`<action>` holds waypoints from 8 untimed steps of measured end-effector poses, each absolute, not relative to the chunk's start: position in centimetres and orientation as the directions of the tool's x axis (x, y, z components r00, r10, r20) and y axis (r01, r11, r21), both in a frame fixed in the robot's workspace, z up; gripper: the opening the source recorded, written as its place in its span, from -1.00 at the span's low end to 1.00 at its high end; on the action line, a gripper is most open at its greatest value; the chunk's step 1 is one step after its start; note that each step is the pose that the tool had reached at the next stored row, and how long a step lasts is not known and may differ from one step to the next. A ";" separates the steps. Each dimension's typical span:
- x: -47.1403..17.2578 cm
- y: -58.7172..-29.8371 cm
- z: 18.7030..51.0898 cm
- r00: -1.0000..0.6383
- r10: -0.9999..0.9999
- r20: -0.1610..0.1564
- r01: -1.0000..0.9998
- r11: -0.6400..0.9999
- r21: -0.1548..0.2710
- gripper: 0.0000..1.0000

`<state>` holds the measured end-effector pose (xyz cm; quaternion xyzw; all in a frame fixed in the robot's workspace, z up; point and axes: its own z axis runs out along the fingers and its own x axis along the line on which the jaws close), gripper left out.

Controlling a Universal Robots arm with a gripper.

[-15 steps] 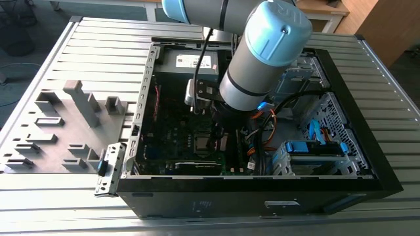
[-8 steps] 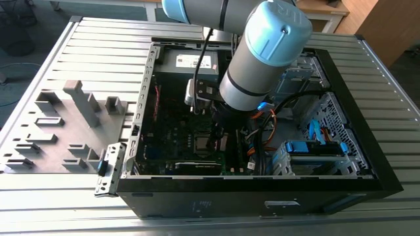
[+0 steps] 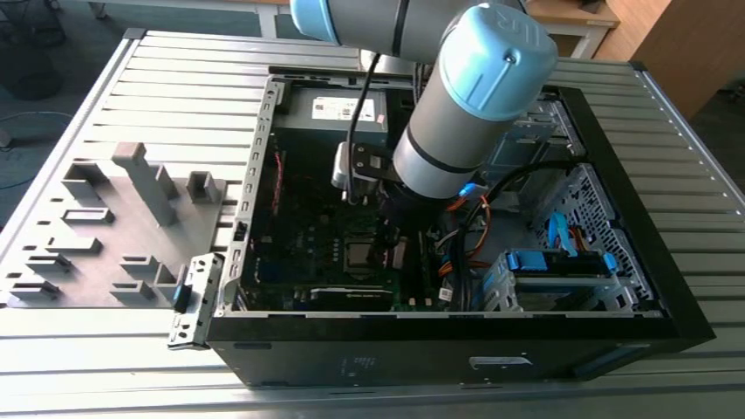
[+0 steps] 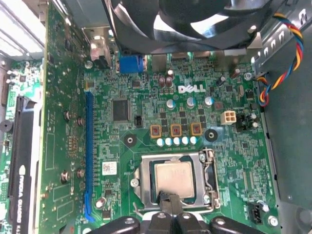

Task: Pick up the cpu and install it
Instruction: 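Install the first cpu locking lever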

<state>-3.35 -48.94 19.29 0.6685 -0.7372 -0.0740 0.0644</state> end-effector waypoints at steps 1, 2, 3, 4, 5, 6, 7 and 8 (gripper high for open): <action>-3.3 -48.9 19.3 -0.098 -0.995 -0.004 -0.976 0.095 0.195 -0.79; -3.2 -48.9 19.2 -0.098 -0.995 -0.004 -0.976 0.096 0.195 -0.79; -3.2 -48.9 19.2 -0.098 -0.995 -0.004 -0.976 0.096 0.195 -0.79; -3.2 -48.9 19.2 -0.098 -0.995 -0.004 -0.976 0.096 0.195 -0.79; -3.2 -48.9 19.2 -0.098 -0.995 -0.004 -0.976 0.096 0.195 -0.79; -3.2 -48.9 19.2 -0.098 -0.995 -0.004 -0.976 0.095 0.195 -0.79; -3.2 -48.9 19.2 -0.098 -0.995 -0.005 -0.976 0.095 0.195 -0.79; -3.2 -49.0 19.2 -0.098 -0.995 -0.007 -0.976 0.095 0.195 -0.79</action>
